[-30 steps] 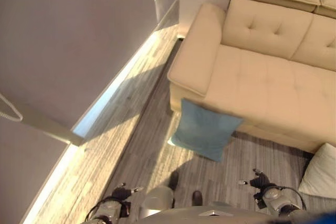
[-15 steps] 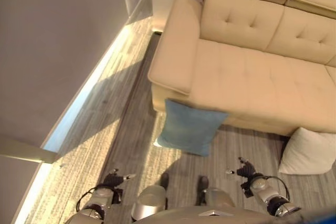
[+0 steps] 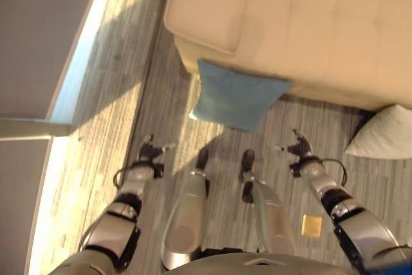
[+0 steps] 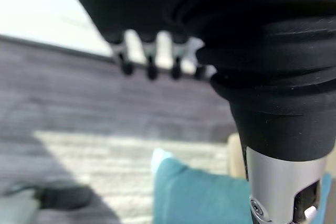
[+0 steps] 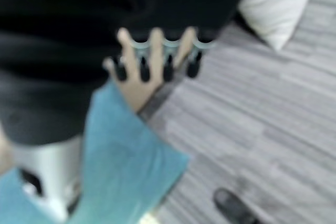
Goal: Pick up all the scattered cushions and arrange them neatly on the sofa.
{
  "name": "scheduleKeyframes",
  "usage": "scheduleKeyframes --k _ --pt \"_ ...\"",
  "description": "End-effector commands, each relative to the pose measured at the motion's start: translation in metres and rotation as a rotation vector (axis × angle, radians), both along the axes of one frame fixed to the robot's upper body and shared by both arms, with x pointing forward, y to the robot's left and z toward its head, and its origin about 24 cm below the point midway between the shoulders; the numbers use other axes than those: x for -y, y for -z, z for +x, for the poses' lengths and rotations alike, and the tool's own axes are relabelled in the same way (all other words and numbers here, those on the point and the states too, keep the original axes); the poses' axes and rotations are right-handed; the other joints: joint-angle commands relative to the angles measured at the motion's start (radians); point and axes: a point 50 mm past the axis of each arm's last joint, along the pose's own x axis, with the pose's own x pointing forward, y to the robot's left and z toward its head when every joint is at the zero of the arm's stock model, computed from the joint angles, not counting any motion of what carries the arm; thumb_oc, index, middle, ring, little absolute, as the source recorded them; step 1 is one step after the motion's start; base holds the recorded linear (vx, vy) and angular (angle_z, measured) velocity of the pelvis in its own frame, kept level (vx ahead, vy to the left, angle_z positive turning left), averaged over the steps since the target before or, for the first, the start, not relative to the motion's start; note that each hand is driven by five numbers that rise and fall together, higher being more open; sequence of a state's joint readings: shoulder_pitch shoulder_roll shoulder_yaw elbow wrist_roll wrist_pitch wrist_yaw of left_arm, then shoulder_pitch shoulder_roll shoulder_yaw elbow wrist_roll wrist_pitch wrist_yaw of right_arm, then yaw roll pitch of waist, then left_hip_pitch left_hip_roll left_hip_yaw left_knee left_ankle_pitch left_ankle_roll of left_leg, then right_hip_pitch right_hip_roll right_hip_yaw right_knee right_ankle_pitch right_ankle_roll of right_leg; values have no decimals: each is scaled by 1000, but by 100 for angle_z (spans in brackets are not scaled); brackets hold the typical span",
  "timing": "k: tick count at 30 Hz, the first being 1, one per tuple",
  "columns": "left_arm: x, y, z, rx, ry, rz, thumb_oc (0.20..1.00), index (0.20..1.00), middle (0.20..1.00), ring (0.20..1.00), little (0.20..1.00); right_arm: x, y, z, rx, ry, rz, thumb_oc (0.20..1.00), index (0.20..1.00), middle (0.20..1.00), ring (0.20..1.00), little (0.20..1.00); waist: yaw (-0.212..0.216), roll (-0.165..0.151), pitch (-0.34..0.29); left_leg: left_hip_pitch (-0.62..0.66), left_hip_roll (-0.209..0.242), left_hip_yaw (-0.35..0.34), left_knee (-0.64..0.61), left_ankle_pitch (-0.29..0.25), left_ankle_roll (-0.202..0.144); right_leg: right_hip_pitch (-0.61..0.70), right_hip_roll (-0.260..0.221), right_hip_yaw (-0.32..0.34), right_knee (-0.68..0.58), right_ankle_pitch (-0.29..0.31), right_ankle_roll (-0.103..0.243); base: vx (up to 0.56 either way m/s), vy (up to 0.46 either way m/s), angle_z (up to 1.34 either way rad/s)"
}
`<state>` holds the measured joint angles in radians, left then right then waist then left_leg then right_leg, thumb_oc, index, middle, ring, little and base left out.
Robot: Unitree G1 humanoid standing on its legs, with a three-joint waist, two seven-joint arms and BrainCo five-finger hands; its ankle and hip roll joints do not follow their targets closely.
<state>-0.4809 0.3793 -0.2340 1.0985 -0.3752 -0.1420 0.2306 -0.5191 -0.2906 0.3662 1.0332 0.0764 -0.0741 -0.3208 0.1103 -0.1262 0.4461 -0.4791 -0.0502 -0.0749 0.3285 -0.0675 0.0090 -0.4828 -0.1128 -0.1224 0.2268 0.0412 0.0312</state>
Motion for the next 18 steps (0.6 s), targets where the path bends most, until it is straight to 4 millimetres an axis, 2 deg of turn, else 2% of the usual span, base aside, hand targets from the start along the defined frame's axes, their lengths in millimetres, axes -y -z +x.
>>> scheduleKeyframes --k 1,5,9,12,13,14,15,17,18 --pt "-15 10 -22 13 -91 -6 1000 1000 1000 1000 1000 10 9 -15 10 23 -27 1000 1000 1000 1000 1000 6 -14 -73 10 -63 -67 -11 -40 31 78 -12 15 -52 -27 53 107 19 -5" --pt "-12 22 -35 -23 -85 -17 1000 1000 1000 1000 1000 7 18 -24 -18 5 -29 1000 1000 1000 1000 1000 15 -17 -71 82 -71 -83 -36 -63 52 115 -15 32 -25 -23 71 120 45 -9" --pt "-14 34 -50 -79 -85 -17 1000 1000 1000 1000 1000 7 25 -33 -47 -8 -26 1000 1000 1000 1000 1000 17 -4 -69 163 -75 -90 -50 -86 67 132 -3 51 45 -34 77 95 47 -10" --pt "-16 43 -62 -119 -91 -23 1000 1000 1000 1000 1000 2 29 -35 -68 -43 -38 1000 1000 1000 1000 1000 19 -15 -65 234 -71 -80 -83 -101 68 110 3 -14 -38 14 77 253 -49 -27" --pt "-17 47 -67 -145 -95 -27 1000 1000 1000 1000 1000 2 34 -40 -93 -56 -45 1000 1000 1000 1000 1000 9 -14 -65 287 -73 -106 -99 -116 68 96 32 -26 -100 29 87 359 -136 -28" --pt "-16 50 -70 -163 -78 -23 1000 1000 1000 1000 1000 7 36 -44 -101 -48 -46 1000 1000 1000 1000 1000 -3 -17 -78 298 -88 -129 -100 -121 67 112 37 8 -137 23 87 412 -101 12" --pt "-11 55 -75 -182 -58 -26 1000 1000 1000 1000 1000 11 41 -53 -125 -42 -45 1000 1000 1000 1000 1000 -7 -13 -92 315 -90 -130 -105 -131 63 132 47 29 -148 20 71 380 -134 62" --pt "-6 61 -82 -208 -39 -36 1000 1000 1000 1000 1000 21 48 -65 -148 -16 -56 1000 1000 1000 1000 1000 -25 -7 -126 326 -62 -147 -94 -116 15 183 53 7 -170 6 41 303 -218 98" --pt "-4 61 -80 -204 -25 -33 1000 1000 1000 1000 1000 24 48 -68 -141 -9 -54 1000 1000 1000 1000 1000 -32 -10 -120 279 -48 -128 -5 -79 -12 208 51 0 -175 -4 26 93 -161 92"
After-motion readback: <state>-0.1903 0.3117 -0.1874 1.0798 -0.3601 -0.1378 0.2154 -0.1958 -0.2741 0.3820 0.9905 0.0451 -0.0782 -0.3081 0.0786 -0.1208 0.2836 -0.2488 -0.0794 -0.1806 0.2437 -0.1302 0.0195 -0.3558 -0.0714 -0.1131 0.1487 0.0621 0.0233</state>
